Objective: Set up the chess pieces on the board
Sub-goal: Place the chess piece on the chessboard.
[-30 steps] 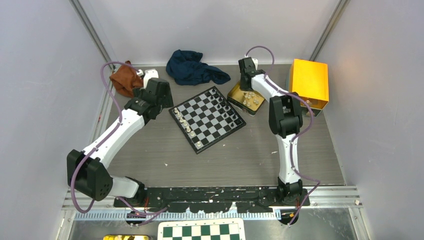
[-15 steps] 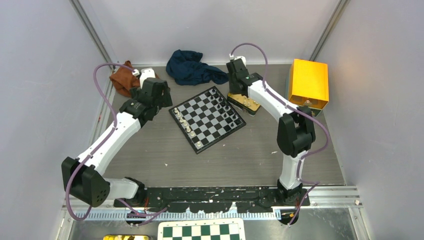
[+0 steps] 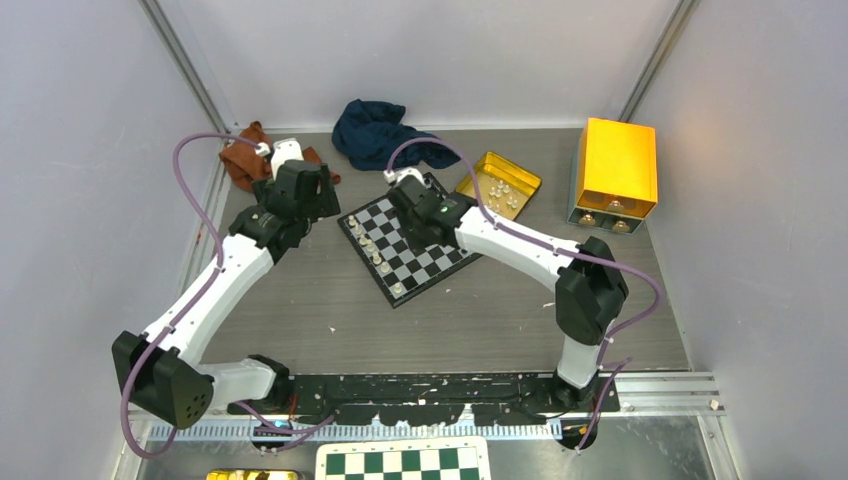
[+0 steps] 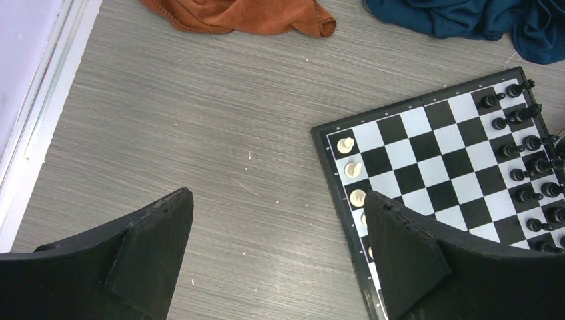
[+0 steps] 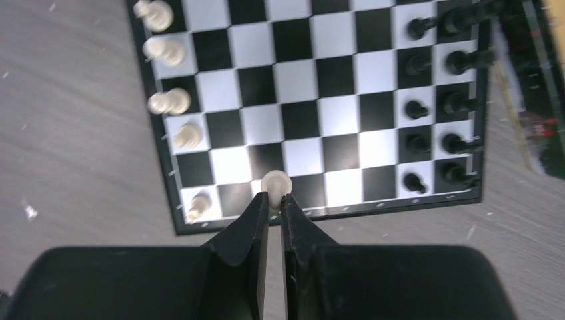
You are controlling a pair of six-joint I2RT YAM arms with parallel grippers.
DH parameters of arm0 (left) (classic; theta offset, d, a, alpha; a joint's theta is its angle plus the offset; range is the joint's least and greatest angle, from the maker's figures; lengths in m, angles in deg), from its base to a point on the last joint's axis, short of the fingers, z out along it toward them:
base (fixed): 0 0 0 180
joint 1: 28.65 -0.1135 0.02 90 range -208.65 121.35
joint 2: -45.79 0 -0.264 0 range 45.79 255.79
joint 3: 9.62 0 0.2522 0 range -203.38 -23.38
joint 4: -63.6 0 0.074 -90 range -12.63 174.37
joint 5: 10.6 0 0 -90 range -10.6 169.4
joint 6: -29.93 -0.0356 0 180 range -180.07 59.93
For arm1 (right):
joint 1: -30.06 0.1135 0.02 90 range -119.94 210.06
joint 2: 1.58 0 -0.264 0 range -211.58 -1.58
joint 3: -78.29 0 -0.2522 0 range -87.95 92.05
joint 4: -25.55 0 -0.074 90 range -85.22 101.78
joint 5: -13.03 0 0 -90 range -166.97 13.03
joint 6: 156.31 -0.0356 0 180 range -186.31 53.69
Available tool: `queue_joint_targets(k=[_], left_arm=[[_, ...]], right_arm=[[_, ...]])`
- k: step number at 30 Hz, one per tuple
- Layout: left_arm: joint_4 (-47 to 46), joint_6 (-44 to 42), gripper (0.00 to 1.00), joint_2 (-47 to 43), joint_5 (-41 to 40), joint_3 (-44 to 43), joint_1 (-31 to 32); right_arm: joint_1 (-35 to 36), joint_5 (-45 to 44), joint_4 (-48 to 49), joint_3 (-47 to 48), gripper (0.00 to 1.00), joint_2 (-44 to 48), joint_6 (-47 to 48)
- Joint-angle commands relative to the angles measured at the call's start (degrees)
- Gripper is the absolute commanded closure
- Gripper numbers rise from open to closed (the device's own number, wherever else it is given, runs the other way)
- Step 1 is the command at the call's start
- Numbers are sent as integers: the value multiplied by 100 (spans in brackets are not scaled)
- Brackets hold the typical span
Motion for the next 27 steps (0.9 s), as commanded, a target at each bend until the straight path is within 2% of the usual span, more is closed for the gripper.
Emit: queue_joint_targets(k=[1, 11, 27], left_arm=[[-33, 109, 0, -310, -141, 92, -43], [53, 172, 0, -549, -160, 215, -43], [124, 167, 0, -634, -187, 251, -41]], right_arm=[[430, 58, -76, 42, 99, 289, -313], [927, 76, -8, 104, 99, -79, -430], [1009, 241, 539, -222, 99, -495, -372]])
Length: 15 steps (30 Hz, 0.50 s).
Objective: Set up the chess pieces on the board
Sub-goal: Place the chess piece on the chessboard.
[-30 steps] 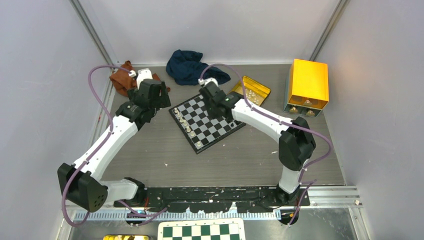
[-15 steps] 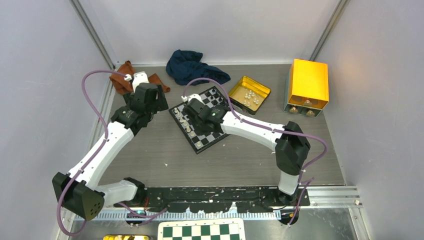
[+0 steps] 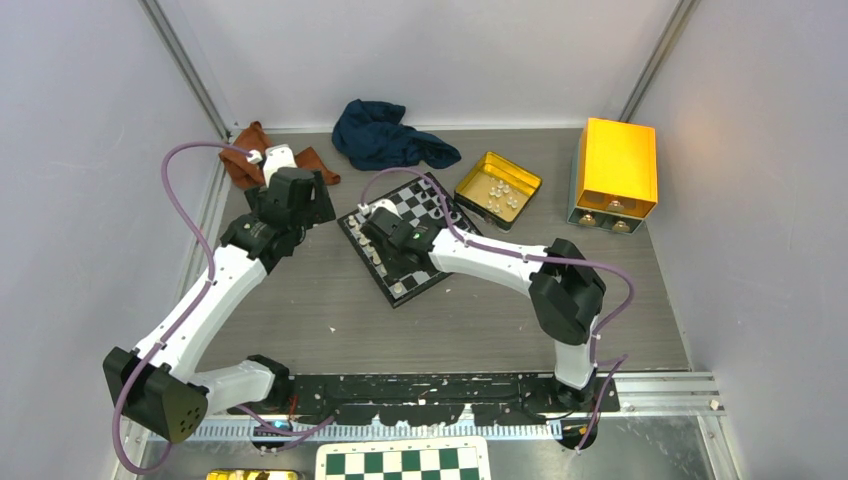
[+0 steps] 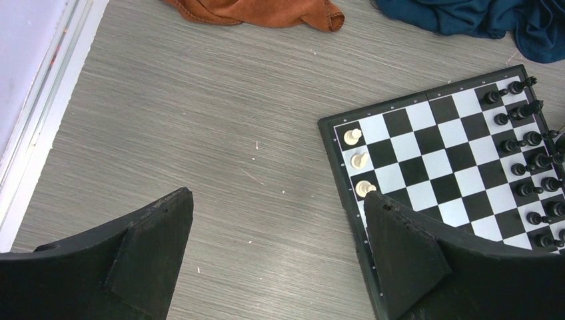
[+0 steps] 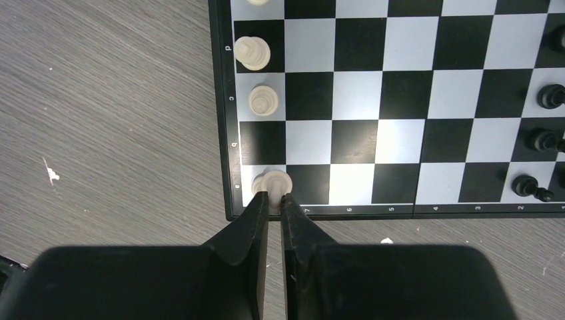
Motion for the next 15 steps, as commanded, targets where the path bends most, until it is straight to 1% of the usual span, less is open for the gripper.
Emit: queue_joint_targets(k=[1, 15], left_arm=[[-48, 47, 0, -184, -150, 11, -43], [-82, 26, 0, -80, -143, -7, -43]], right_arm=[[20, 96, 429, -122, 99, -34, 4], [24, 268, 976, -403, 99, -256, 37]])
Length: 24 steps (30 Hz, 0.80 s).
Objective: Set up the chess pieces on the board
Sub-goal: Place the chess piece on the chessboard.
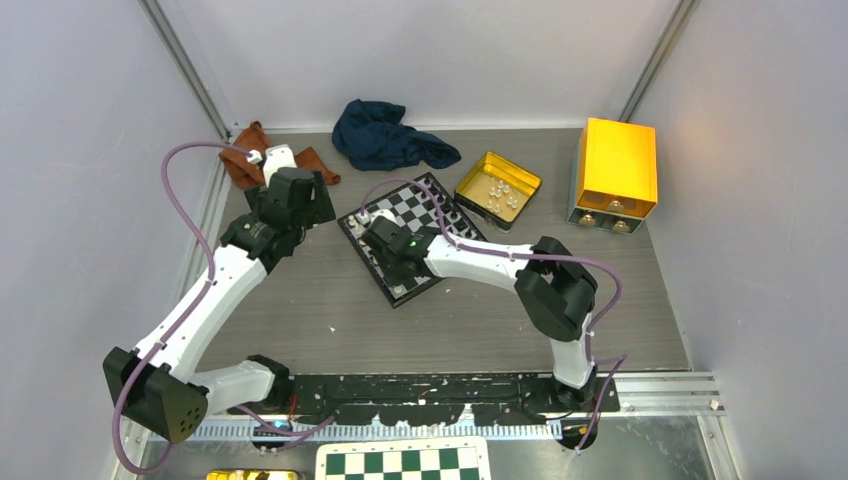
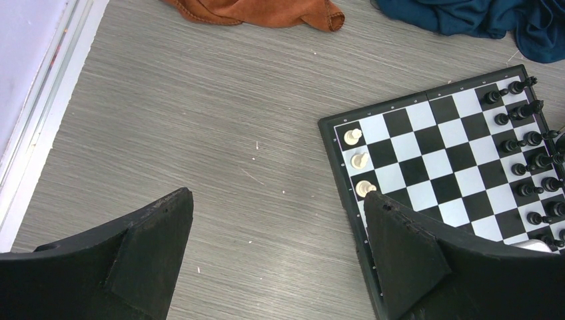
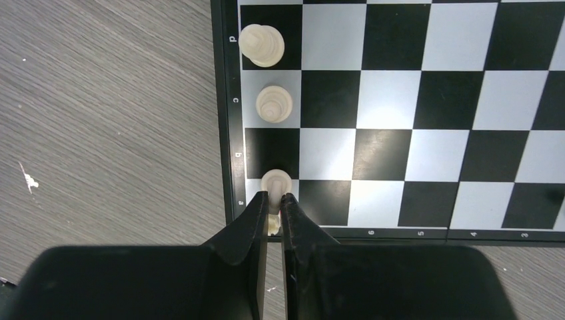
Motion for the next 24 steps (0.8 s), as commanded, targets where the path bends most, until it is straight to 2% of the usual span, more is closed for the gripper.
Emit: queue_joint_targets(k=[1, 24], left_arm=[[-93, 23, 0, -74, -135, -6, -43], [-156, -43, 0, 19, -102, -2, -43]], right_arm=[[25, 48, 399, 3, 99, -28, 34], [21, -10, 668, -117, 99, -166, 95]])
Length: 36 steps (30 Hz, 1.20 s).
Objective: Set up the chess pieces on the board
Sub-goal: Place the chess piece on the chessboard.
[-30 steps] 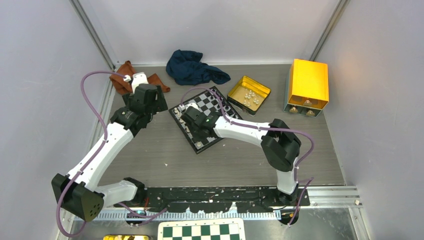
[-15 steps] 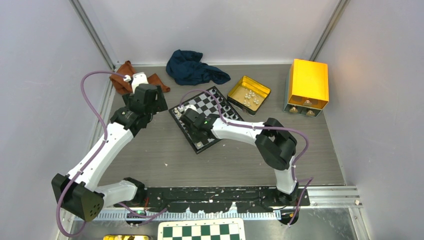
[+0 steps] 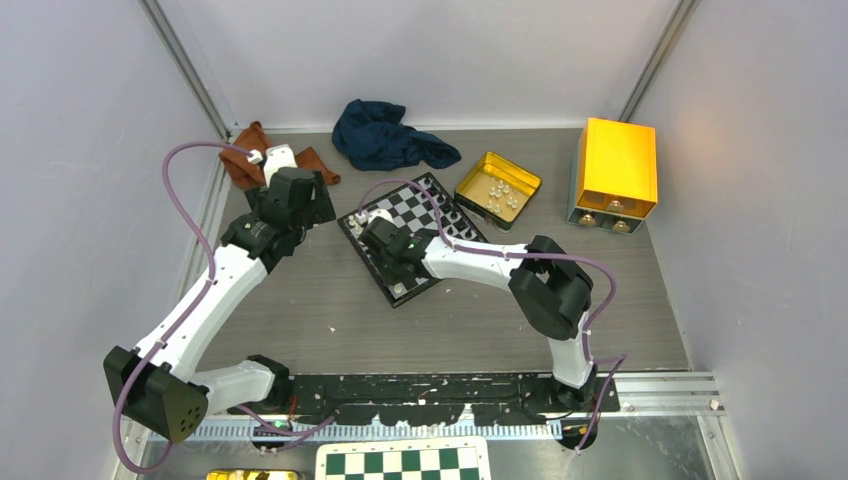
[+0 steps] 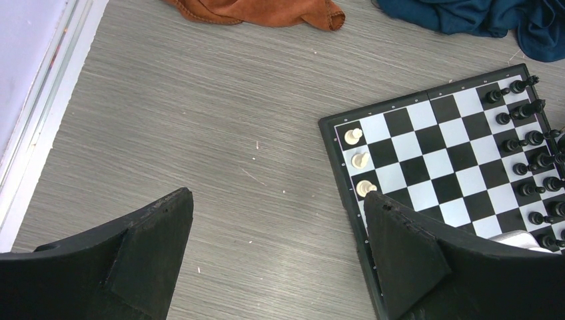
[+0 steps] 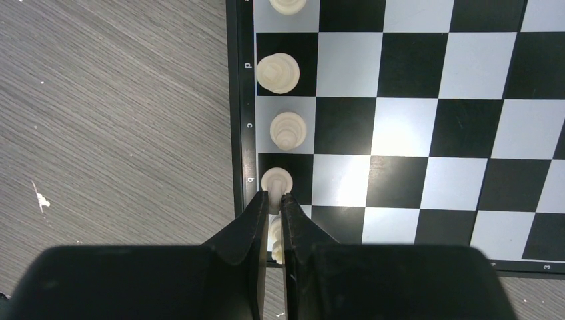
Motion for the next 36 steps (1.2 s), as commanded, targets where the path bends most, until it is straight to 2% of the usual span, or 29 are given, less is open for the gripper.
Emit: queue_joint_targets(k=[1, 8, 15, 22, 36], left_arm=[[-155, -38, 0, -1, -100, 2, -43], [-148, -29, 0, 3, -77, 3, -43], [-154, -25, 1, 16, -51, -6, -43], [-170, -20, 1, 43, -46, -33, -43], [-182, -48, 1, 100, -64, -66, -43]], right_arm=[[24, -76, 199, -65, 98, 8, 77], [20, -104, 190, -127, 93, 13, 92], [21, -171, 112, -123, 81, 51, 92], [20, -219, 49, -114, 74, 96, 107], [18, -165, -7, 70, 70, 111, 200]])
